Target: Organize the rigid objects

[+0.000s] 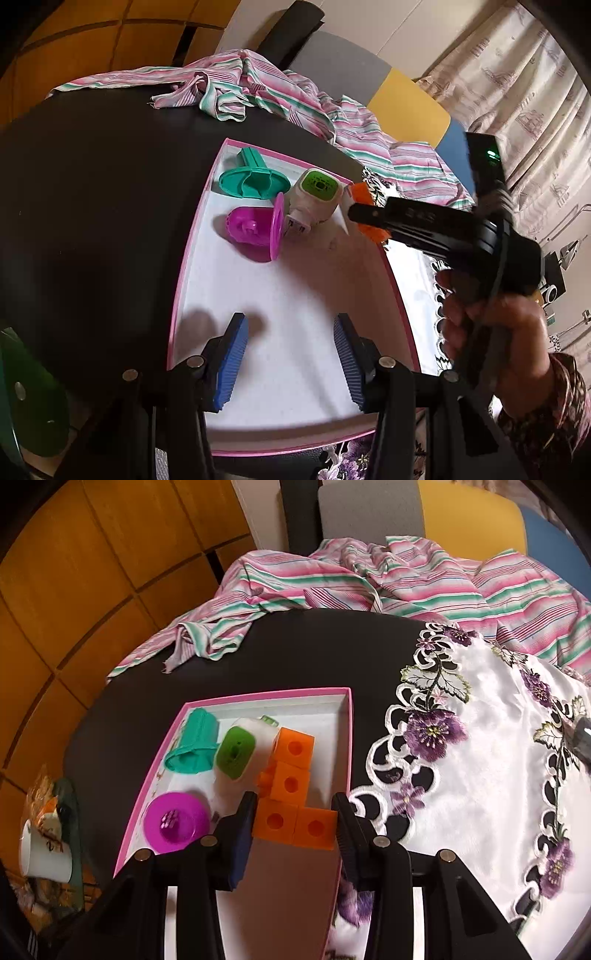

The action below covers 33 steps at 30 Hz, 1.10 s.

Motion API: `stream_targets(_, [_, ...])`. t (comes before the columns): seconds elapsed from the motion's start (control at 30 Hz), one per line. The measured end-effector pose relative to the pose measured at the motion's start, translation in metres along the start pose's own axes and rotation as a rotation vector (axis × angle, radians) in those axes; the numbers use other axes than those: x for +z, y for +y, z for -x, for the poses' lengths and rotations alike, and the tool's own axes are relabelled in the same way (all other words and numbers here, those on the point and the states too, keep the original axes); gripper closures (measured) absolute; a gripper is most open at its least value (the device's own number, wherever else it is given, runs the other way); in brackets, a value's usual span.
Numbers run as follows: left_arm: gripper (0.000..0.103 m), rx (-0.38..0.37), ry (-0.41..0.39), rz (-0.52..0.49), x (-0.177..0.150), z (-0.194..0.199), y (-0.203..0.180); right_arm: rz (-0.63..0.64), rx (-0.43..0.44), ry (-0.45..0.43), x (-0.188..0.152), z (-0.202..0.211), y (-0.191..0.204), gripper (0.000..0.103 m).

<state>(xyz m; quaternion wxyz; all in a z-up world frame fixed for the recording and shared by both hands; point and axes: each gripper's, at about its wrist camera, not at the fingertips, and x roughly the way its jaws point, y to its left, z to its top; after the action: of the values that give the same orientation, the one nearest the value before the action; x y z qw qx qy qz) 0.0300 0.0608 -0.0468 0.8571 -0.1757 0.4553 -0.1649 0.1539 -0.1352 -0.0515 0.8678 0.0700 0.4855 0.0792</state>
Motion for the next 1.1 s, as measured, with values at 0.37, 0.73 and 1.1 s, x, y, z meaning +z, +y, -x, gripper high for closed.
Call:
stream_targets(0.37, [0.054,0.005,0.012,0.01,-0.003,0.0,0.004,-0.031,-0.028,0.017,0.02,-0.029,0.008,0.058])
stream_targets(0.73, [0.054,-0.039,0.017,0.021,-0.005,0.001,0.002,-0.036,-0.032,-0.103,0.01,0.03,-0.006,0.041])
stream_targets(1.1, [0.054,-0.062,0.034,-0.007,-0.011,0.0,-0.015,-0.013,-0.064,-0.114,-0.022,0.073,-0.027,0.041])
